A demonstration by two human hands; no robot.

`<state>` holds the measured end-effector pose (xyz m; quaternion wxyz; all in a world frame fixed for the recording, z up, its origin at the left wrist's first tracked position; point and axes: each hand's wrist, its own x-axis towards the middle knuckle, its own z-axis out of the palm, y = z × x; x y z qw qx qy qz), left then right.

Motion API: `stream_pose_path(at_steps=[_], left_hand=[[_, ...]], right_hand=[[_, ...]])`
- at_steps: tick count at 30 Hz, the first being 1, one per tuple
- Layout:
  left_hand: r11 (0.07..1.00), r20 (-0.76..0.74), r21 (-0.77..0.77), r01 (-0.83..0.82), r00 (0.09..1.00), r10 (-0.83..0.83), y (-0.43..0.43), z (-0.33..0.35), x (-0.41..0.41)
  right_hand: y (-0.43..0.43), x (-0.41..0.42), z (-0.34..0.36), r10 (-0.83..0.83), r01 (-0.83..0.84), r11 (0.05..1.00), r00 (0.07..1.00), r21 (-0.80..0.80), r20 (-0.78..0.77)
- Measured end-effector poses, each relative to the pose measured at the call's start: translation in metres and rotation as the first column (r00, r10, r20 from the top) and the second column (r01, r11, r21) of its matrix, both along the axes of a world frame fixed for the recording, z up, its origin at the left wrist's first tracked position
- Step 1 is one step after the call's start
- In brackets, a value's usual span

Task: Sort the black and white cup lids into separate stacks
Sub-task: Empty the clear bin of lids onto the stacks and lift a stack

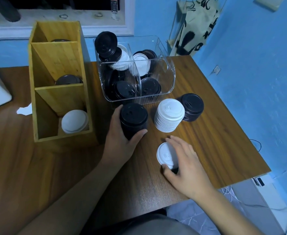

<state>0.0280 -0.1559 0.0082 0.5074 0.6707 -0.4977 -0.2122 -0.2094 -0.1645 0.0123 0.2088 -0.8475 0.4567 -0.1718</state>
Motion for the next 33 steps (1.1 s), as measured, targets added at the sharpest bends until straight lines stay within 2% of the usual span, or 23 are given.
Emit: stream_pose_path(at_steps=[4,6,9,11,13,16,20,27,33], left_hand=[[1.000,0.003,0.011,-0.001,1.000,0.001,0.000,-0.001,0.000],[1.000,-0.002,0.014,-0.002,1.000,0.002,0.000,-0.001,0.000],[1.000,-0.006,0.020,-0.008,1.000,0.008,0.000,-0.001,0.001],[0.999,-0.018,0.033,-0.009,1.000,0.010,0.001,0.000,0.001],[0.999,-0.015,0.034,-0.002,1.000,0.003,0.001,0.000,0.000],[0.999,-0.008,0.032,0.008,1.000,-0.008,0.001,0.002,0.000],[1.000,0.003,0.019,0.012,1.000,-0.012,0.002,0.004,0.000],[0.999,-0.008,0.039,0.019,1.000,-0.018,0.002,0.002,0.000],[0.998,-0.022,0.051,0.028,0.999,-0.027,0.003,0.003,0.000]], right_hand=[[-0.003,-0.006,-0.007,0.026,-0.025,1.000,0.997,-0.008,0.073],[-0.006,-0.008,0.000,0.035,-0.030,0.999,0.986,-0.033,0.161],[-0.021,-0.001,0.028,0.053,0.007,0.980,0.953,-0.199,0.297],[-0.041,0.006,0.047,0.019,0.086,0.948,0.946,-0.305,0.324],[-0.065,0.014,0.061,-0.051,0.140,0.938,0.960,-0.316,0.276],[-0.088,0.028,0.063,-0.140,0.164,0.951,0.984,-0.261,0.108],[-0.097,0.037,0.055,-0.136,0.128,0.961,0.991,-0.247,-0.018],[-0.092,0.038,0.034,-0.102,0.083,0.935,0.994,-0.345,-0.036],[-0.094,0.033,0.038,-0.075,0.012,0.918,0.987,-0.396,-0.142]])
